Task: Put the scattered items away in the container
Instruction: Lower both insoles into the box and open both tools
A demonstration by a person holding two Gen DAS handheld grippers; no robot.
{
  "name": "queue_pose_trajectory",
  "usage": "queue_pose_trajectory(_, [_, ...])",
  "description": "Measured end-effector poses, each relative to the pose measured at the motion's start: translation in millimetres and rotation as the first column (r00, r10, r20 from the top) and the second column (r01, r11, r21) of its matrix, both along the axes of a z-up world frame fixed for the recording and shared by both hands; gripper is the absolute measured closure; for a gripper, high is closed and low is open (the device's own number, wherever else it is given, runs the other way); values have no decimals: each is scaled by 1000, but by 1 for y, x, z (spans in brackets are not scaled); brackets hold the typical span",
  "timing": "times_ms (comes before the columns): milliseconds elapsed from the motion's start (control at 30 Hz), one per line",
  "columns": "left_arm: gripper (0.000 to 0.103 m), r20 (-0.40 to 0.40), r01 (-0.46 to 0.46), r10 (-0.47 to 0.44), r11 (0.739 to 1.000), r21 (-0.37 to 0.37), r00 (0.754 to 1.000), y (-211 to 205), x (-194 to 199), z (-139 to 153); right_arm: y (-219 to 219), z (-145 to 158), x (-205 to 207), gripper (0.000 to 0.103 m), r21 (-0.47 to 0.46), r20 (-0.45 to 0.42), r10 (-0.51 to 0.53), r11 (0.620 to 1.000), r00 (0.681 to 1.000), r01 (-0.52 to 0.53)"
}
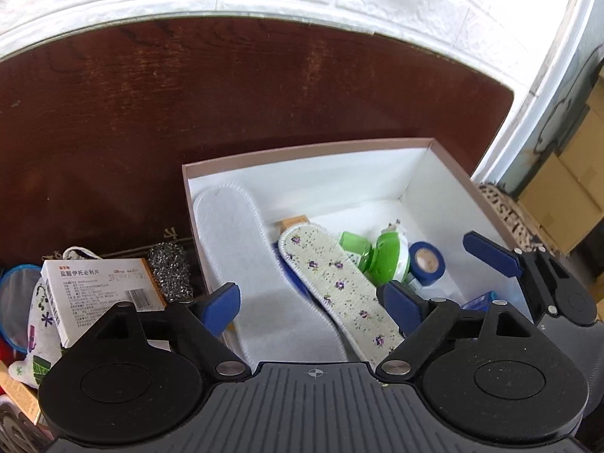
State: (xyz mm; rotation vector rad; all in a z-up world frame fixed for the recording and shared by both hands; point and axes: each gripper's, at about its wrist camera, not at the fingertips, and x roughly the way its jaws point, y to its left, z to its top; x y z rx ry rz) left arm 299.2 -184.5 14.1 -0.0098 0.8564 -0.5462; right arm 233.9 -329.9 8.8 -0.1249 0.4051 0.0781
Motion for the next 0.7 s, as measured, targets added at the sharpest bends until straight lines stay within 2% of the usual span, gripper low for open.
queue_pose_trajectory(167, [11, 29, 32, -30, 997, -63, 999, 6, -7, 7, 1, 1, -8, 3, 6, 14, 2, 1000, 1000, -2])
queue_pose_trajectory(467, [11, 76, 39, -36, 999, -38, 996, 13, -27, 4, 5, -2, -18, 1, 15, 6, 3, 1000, 1000, -3])
queue_pose_trajectory(600, [11, 111, 29, -22, 997, -65, 994, 24, -41, 3, 7, -1, -27, 0, 38, 11, 11, 999, 1000, -11])
queue_pose_trajectory(700, [8, 127, 1, 6, 998, -56, 992, 27, -48, 2, 11, -1, -30, 0, 48, 1, 17, 999, 1000, -17])
